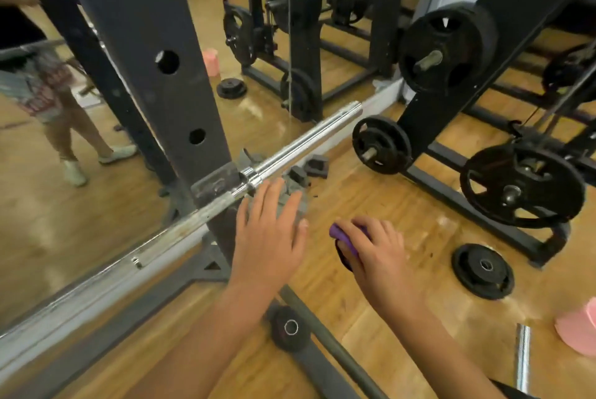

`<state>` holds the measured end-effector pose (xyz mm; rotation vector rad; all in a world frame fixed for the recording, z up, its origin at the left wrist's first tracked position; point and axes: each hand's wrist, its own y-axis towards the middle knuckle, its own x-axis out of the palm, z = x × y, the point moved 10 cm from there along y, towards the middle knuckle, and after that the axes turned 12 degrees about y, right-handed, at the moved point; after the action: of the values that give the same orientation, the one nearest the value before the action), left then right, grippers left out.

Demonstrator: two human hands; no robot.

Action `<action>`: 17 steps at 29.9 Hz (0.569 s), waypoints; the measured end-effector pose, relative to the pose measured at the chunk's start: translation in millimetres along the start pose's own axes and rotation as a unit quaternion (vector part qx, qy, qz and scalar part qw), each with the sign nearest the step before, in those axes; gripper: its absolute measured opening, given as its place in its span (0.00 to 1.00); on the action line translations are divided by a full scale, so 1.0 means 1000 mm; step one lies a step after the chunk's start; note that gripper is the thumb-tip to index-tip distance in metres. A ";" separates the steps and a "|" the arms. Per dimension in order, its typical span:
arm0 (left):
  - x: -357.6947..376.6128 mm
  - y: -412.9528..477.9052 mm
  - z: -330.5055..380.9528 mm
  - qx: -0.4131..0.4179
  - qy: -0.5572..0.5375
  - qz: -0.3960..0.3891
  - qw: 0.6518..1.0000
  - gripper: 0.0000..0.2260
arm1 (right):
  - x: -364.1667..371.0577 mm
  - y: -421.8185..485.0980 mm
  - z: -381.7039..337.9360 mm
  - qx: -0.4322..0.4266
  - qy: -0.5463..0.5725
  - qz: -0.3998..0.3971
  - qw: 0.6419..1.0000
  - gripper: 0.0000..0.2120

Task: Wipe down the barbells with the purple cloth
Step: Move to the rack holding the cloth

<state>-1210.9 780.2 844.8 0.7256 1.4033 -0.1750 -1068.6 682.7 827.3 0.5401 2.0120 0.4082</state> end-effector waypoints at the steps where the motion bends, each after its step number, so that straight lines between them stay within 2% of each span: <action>1: 0.005 0.014 -0.001 -0.004 0.002 0.002 1.000 0.22 | 0.002 0.011 0.008 0.000 0.007 0.005 1.000 0.21; 6: 0.036 0.084 -0.008 0.001 0.014 -0.009 1.000 0.22 | 0.017 0.050 0.036 0.008 0.016 0.014 1.000 0.25; 12: 0.071 0.157 -0.020 -0.019 0.010 -0.053 0.998 0.25 | 0.030 0.078 0.065 0.025 0.019 -0.002 1.000 0.19; 17: 0.091 0.202 -0.024 -0.009 0.030 -0.051 0.998 0.27 | 0.023 0.104 0.090 0.029 0.010 0.008 0.999 0.19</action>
<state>-1108.3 977.3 831.9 0.6495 1.4977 -0.2222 -977.8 788.9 819.6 0.5900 2.0458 0.3668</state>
